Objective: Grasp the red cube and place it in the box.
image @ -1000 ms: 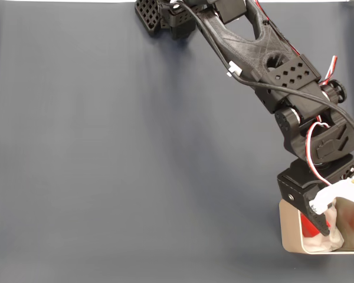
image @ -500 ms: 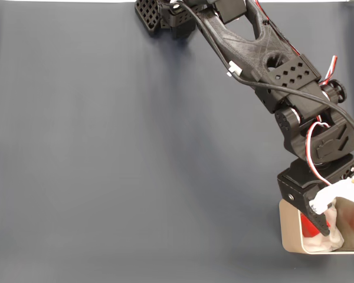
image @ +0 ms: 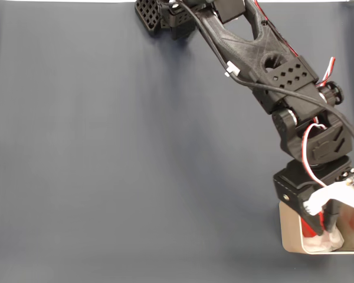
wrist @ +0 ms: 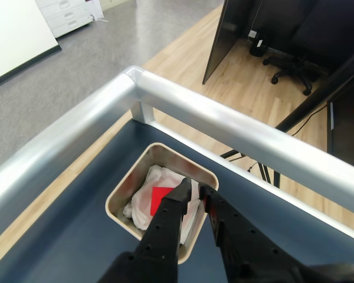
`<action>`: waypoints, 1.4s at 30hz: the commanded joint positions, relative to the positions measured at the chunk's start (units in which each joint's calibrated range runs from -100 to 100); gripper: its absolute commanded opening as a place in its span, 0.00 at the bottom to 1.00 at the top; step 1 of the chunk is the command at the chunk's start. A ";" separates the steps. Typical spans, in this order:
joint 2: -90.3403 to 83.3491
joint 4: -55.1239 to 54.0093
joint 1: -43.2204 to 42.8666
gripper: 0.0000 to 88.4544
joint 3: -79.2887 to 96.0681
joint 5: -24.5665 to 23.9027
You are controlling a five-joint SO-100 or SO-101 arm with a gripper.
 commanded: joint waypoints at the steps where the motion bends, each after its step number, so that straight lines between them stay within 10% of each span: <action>1: -8.17 -0.78 2.06 0.00 0.93 -0.10; 42: -80.78 -14.79 23.22 0.00 94.82 -2.20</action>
